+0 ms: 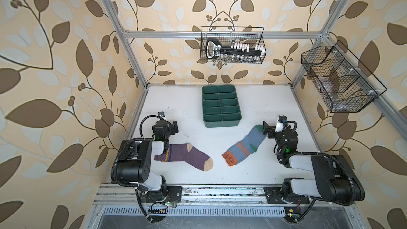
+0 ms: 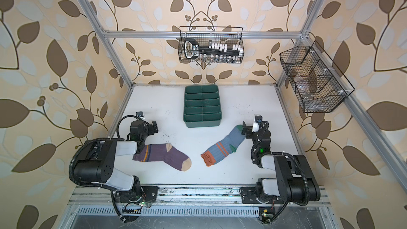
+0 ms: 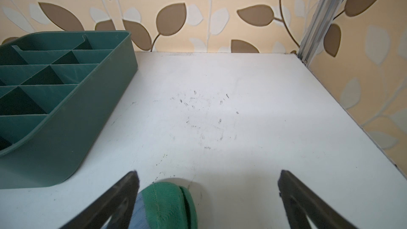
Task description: Roll the socks
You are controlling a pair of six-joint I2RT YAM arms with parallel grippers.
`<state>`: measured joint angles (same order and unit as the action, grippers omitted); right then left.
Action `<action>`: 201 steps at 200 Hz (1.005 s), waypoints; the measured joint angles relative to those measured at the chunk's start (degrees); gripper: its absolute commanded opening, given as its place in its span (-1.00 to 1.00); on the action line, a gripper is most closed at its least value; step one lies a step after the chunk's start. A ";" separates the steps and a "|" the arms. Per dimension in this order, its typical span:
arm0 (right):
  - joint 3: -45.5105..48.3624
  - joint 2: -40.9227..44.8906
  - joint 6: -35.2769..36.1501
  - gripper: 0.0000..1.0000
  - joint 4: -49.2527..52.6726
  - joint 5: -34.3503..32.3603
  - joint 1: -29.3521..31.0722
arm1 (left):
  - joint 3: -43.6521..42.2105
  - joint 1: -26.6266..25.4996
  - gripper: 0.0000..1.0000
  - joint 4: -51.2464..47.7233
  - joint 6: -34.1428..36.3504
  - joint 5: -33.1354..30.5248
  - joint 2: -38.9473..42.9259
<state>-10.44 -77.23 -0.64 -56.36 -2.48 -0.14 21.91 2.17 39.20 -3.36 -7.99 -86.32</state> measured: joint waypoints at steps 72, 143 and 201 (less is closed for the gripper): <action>0.00 0.00 -0.04 1.00 0.02 0.22 -0.15 | 0.00 0.00 0.98 0.00 0.00 0.00 0.00; -8.41 7.93 -1.11 1.00 15.37 4.28 -3.15 | 0.07 0.00 0.98 -0.20 0.07 0.00 0.09; -16.20 21.20 -7.91 1.00 21.88 14.53 -6.16 | 27.96 -2.10 0.98 -38.10 -12.79 -6.05 12.83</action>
<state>-26.63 -56.03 -8.56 -34.48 12.05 -6.31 49.87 0.08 1.10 -16.14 -14.04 -73.49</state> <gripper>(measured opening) 0.998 0.989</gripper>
